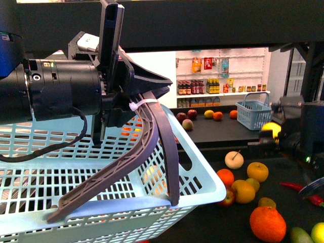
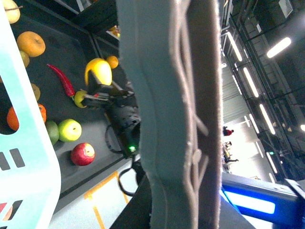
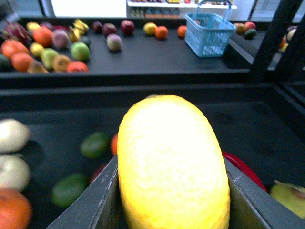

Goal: Pick lemon from shelf

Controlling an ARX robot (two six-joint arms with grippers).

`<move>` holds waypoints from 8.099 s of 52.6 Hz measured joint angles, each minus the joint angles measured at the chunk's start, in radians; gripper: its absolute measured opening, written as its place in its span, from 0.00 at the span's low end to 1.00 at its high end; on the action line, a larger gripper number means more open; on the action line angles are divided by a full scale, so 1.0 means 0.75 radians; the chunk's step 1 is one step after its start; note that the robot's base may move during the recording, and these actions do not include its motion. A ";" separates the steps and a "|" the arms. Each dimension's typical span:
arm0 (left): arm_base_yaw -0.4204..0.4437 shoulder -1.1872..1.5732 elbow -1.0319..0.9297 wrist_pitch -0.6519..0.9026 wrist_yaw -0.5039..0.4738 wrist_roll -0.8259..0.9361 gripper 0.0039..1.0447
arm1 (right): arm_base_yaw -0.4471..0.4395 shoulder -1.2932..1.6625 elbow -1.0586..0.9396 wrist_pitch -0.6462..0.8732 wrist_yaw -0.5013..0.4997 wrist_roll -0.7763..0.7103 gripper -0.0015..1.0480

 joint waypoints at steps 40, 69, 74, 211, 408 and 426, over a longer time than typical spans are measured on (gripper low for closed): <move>-0.001 0.000 0.000 0.000 0.001 0.000 0.07 | 0.322 -0.290 -0.290 0.204 -0.677 0.337 0.46; -0.001 0.000 0.000 0.000 0.001 0.000 0.07 | 0.392 -0.280 -0.354 0.213 -0.776 0.240 0.72; -0.001 0.000 0.000 0.000 0.002 0.001 0.07 | 0.392 -0.278 -0.354 0.227 -0.776 0.239 0.85; -0.001 0.002 0.002 -0.002 0.001 -0.004 0.07 | 0.393 0.884 0.565 -0.462 -0.532 -0.223 0.80; -0.002 0.005 0.002 -0.003 0.001 -0.010 0.07 | 0.005 -2.839 -1.553 -1.180 -0.200 0.047 0.58; 0.000 0.006 0.002 -0.003 -0.004 -0.009 0.07 | 0.005 -3.007 -1.733 -1.149 -0.199 0.046 0.02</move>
